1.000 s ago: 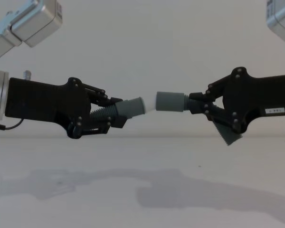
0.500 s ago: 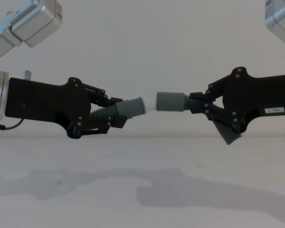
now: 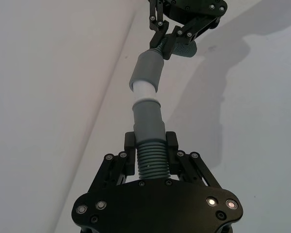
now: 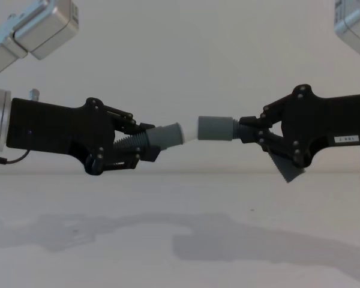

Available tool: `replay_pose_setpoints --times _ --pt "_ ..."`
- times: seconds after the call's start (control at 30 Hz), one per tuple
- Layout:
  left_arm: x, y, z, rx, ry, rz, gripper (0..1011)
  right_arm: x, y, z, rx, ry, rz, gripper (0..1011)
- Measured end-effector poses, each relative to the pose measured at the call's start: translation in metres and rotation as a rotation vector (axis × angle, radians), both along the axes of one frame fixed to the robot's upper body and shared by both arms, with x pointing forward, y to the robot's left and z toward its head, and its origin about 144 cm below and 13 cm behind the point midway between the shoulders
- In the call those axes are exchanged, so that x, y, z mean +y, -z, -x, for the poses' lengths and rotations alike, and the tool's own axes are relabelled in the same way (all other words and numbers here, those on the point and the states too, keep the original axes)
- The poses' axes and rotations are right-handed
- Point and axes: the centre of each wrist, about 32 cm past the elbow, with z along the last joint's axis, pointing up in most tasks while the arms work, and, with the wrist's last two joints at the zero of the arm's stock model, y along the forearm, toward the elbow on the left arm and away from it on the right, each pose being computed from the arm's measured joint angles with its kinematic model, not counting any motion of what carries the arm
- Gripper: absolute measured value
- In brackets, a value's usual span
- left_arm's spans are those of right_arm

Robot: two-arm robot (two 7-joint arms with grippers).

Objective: Use both hands to pick up one end of the pipe from the table, align the ends, and insert them.

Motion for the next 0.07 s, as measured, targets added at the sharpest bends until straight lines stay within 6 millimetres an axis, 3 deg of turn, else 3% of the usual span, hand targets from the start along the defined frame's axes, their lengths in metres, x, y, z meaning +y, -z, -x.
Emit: replay_pose_setpoints --times 0.07 --pt "0.0 0.0 0.0 0.0 0.0 0.0 349 0.0 0.0 -0.0001 0.0 0.0 0.0 83"
